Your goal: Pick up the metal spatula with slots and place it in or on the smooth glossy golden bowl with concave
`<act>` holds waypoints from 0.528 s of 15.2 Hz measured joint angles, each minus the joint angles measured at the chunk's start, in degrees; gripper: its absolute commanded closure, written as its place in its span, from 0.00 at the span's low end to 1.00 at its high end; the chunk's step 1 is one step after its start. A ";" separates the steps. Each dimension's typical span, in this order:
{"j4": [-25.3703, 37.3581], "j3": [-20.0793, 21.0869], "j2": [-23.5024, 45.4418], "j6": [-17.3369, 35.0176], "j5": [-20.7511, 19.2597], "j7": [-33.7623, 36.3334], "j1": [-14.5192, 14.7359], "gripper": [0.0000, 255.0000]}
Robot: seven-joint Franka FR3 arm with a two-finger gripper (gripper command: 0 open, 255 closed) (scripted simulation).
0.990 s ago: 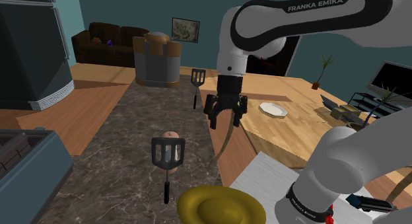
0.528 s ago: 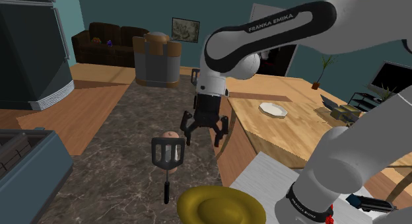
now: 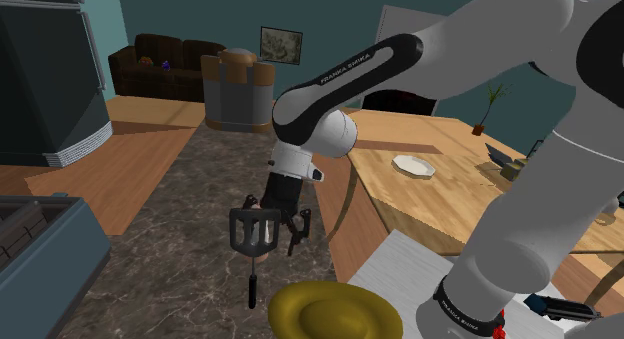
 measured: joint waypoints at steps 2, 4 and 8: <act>0.80 0.66 3.50 3.18 2.33 1.73 0.48 0.00; 0.80 1.22 5.35 5.37 3.49 1.89 1.02 0.00; 0.48 2.35 7.84 8.83 5.12 1.52 2.20 0.00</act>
